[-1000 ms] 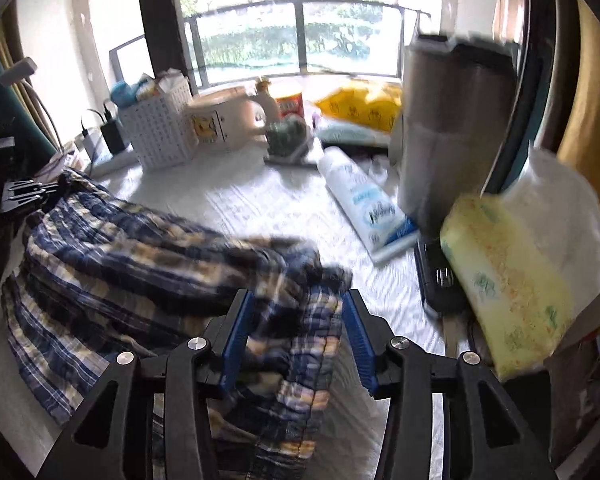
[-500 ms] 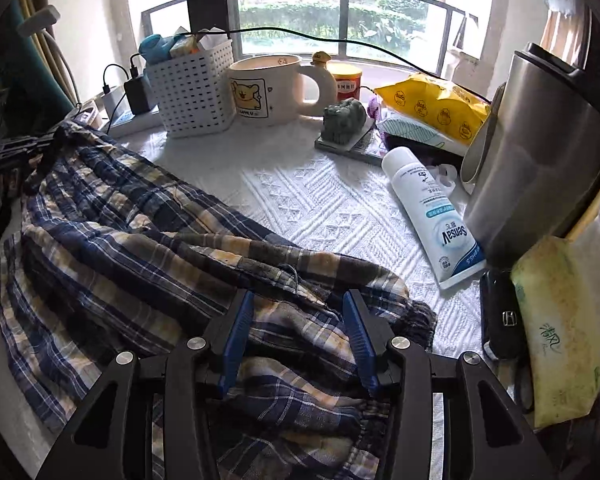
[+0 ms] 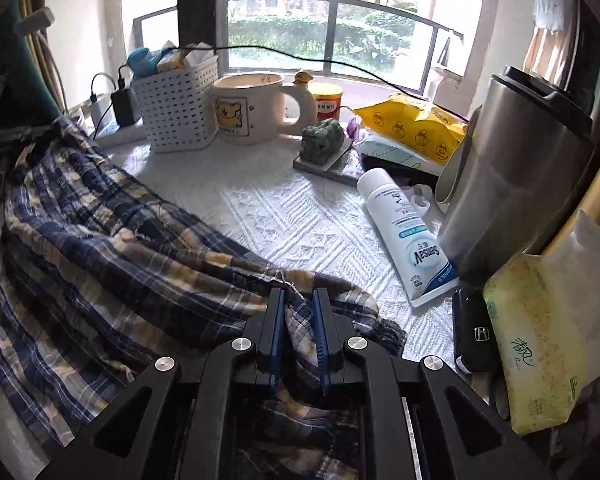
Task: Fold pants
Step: 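Fold the pants legs over toward the waistband with both grippers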
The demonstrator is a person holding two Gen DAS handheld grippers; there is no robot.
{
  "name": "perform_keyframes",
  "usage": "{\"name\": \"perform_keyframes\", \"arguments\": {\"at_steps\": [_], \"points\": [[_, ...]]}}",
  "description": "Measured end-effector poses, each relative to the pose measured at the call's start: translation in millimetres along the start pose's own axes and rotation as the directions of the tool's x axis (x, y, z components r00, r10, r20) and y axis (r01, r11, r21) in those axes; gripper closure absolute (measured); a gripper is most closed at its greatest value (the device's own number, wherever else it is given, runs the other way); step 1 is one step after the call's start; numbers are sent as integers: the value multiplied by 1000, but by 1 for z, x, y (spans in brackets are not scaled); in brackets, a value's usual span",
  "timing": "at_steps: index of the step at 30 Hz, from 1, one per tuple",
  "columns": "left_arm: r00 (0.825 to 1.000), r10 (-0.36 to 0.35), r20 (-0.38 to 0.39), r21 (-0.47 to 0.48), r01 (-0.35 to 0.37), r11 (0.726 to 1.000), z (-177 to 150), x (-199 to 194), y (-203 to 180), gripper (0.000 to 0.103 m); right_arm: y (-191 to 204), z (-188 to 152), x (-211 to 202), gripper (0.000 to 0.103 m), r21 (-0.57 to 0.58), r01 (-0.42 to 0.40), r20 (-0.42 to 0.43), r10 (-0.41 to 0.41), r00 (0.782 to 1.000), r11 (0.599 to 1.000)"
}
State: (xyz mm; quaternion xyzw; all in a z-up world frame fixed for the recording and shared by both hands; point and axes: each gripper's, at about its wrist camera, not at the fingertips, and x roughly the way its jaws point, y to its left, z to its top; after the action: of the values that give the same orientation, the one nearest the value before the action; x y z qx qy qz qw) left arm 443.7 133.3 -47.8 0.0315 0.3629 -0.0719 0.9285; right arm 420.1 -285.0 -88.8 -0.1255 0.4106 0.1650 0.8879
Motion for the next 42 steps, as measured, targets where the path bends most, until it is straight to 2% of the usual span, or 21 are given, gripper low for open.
{"name": "perform_keyframes", "arguments": {"at_steps": [2,3,6,8,10,11,12,14,17,19,21,25,28,29,30,32,34,35,36,40,42], "points": [[1000,-3,9,-19,3,1000,2,0,4,99,13,-7,8,88,-73,-20,-80,14,997,997],[1000,-3,6,-20,3,1000,2,-1,4,99,21,-11,8,88,-120,-4,-94,-7,996,993],[1000,-1,22,15,1,1000,-3,-11,-1,99,20,-10,0,88,-110,-10,-98,0,995,994],[999,-32,14,46,31,998,-10,-19,-5,98,10,-5,-9,87,-76,-39,-84,33,996,996],[998,-60,-22,83,61,995,-18,-20,-9,90,4,5,-19,85,-60,-54,-48,52,998,997],[997,-62,-42,102,66,993,-22,-21,-12,72,2,10,-23,72,-58,-58,-31,56,998,997],[997,-54,-53,117,60,991,-29,-22,-15,56,2,17,-26,46,-60,-57,-14,56,998,997],[997,-45,-58,126,52,991,-40,-26,-18,52,8,36,-31,19,-84,-60,34,63,997,995],[996,-46,-79,74,52,996,-59,-37,-13,52,35,65,-26,20,-175,-116,58,128,990,978],[995,-46,-88,22,48,999,-72,-47,-9,52,62,81,-13,24,-263,-148,33,162,986,953],[994,-66,-88,-23,64,998,-87,-63,-9,52,88,92,7,47,-348,-189,-33,190,981,918],[990,-120,-78,-61,115,991,-117,-92,-23,52,133,106,47,50,-457,-260,-151,214,965,850],[982,-168,-86,-86,161,983,-139,-102,-40,52,155,108,69,50,-531,-252,-204,166,965,809],[980,-178,-95,-88,169,982,-144,-101,-46,51,160,108,74,55,-545,-252,-219,154,964,800],[977,-178,-113,-80,170,982,-150,-98,-53,51,164,108,81,77,-559,-252,-236,141,962,790],[975,-157,-155,-72,147,986,-160,-89,-60,51,171,106,91,100,-594,-236,-247,104,963,770],[966,-153,-206,-89,138,986,-171,-75,-63,52,171,108,96,103,-606,-214,-236,83,968,766],[973,-147,-178,-75,136,988,-173,-77,-64,49,170,110,98,103,-606,-199,-226,73,971,770],[972,-147,-185,-69,137,988,-172,-77,-66,48,169,114,103,103,-607,-181,-215,59,975,774],[971,-146,-190,-56,138,989,-167,-79,-69,47,153,137,119,103,-555,-131,-184,33,982,821],[970,-151,-193,-62,141,988,-166,-80,-67,47,146,146,126,103,-499,-198,-244,82,966,844]]}}
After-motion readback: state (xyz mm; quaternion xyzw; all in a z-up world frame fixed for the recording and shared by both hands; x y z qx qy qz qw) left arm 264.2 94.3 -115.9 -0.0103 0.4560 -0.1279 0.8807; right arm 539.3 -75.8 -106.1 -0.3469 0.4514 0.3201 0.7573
